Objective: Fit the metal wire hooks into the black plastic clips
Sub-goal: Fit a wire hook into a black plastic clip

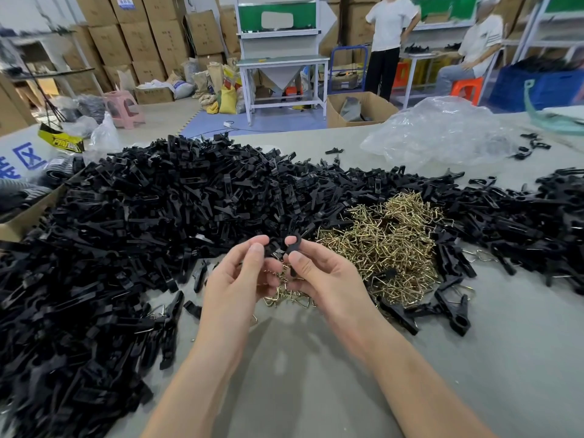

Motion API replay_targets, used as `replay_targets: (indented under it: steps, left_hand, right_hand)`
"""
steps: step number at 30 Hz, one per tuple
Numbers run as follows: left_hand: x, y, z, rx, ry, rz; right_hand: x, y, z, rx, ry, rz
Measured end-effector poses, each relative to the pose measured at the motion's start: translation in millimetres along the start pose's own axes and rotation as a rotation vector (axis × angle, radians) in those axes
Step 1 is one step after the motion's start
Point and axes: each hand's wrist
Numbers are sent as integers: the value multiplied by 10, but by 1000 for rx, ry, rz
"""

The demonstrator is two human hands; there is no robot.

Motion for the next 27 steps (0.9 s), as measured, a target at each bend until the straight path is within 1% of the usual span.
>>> replay_targets:
  steps: [3, 7, 9, 15, 18, 21, 24, 27]
  left_hand:
    - [32, -6, 10, 22, -64, -20]
    - [-12, -36, 21, 89, -72, -150]
    - [-31, -33, 22, 92, -73, -209]
    - [2, -21, 14, 38, -91, -203]
    - [4, 4, 63, 65, -121, -242]
    - [-5, 14, 58, 112, -112, -281]
    - [-17, -7, 19, 133, -74, -226]
    - [-14, -26, 24, 116, -92, -225]
  right_hand:
    - [-12, -25, 7, -5, 19, 5]
    - [-29, -60, 3, -18, 62, 21]
    - [-36, -71, 4, -17, 67, 21]
    - [-37, -87, 26, -38, 49, 78]
    - [-33, -85, 25, -32, 49, 63]
    - [-53, -70, 13, -33, 66, 59]
    - [-66, -46, -9, -22, 82, 34]
    - [-62, -28, -14, -3, 58, 28]
Point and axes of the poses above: each hand's wrist, its own z-axis away from the middle knuckle, its own x-axis out of the palm, y = z × x, and after that the axes turned 10 degrees about z, right-handed
